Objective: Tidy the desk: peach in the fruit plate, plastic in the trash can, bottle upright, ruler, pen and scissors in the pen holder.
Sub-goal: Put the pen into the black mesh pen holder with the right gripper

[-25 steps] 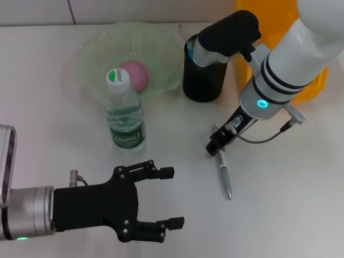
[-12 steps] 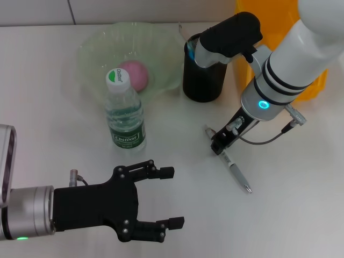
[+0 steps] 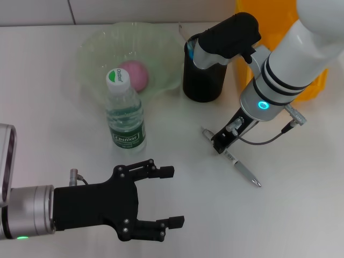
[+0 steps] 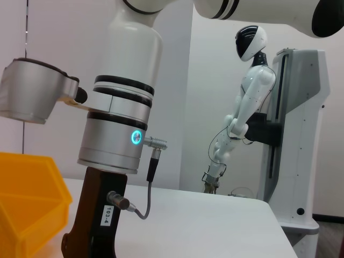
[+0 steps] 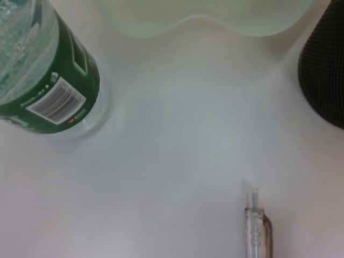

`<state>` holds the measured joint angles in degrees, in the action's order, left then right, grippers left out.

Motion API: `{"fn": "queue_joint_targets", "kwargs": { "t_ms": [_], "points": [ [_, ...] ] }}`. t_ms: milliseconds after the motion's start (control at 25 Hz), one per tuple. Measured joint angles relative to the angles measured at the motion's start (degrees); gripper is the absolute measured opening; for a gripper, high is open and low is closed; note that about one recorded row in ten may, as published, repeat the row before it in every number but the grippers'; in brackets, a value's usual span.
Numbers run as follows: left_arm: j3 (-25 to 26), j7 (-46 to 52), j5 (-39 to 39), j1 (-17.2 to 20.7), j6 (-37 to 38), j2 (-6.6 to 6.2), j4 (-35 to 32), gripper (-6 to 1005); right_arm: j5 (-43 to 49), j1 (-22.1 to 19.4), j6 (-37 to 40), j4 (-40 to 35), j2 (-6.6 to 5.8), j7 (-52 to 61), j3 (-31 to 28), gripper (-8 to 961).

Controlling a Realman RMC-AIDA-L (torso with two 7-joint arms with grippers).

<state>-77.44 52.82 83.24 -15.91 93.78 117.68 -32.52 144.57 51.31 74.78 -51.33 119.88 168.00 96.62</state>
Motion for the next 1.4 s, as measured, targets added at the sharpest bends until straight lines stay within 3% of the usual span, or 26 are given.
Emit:
{"fn": "queue_joint_targets", "kwargs": {
  "t_ms": [320,520,680,800,920,1000,1160,1320,1400],
  "points": [
    [0.0,0.0,0.0,0.0,0.0,0.00,0.0,873,0.0,-2.7,0.9,-6.6,-0.50,-0.2,-1.6,120],
    [0.2,0.0,0.0,0.2,0.1,0.00,0.0,873,-0.6,-8.6,1.3,-19.1,-0.47,-4.0,-11.0,120],
    [0.4,0.0,0.0,0.3,0.2,0.00,-0.1,873,-10.2,-18.2,-10.2,-29.9,-0.43,-13.3,-15.3,120],
    [0.6,0.0,0.0,0.4,0.3,0.00,-0.1,873,-25.6,-25.9,-23.7,-31.0,-0.35,-29.2,-15.2,119],
    [0.6,0.0,0.0,0.4,0.3,0.00,-0.1,873,-47.4,-29.8,-32.8,-25.1,-0.30,-52.1,-14.4,119],
    [0.6,0.0,0.0,0.5,0.2,0.00,-0.1,873,-61.6,-30.1,-33.7,-19.0,-0.33,-66.8,-14.2,119],
    [0.6,0.0,0.0,0.4,0.1,0.00,-0.1,873,-92.5,-27.6,-24.8,-1.0,-0.32,-103.7,-14.1,119],
    [0.6,0.0,0.0,0.2,0.1,0.09,0.0,873,-108.8,-23.1,-13.3,15.2,-0.30,-128.1,-14.0,119],
    [0.6,0.1,0.0,0.3,0.1,0.09,0.0,873,-111.7,-21.0,-10.9,21.5,-0.29,-134.7,-14.0,119]
  ]
}}
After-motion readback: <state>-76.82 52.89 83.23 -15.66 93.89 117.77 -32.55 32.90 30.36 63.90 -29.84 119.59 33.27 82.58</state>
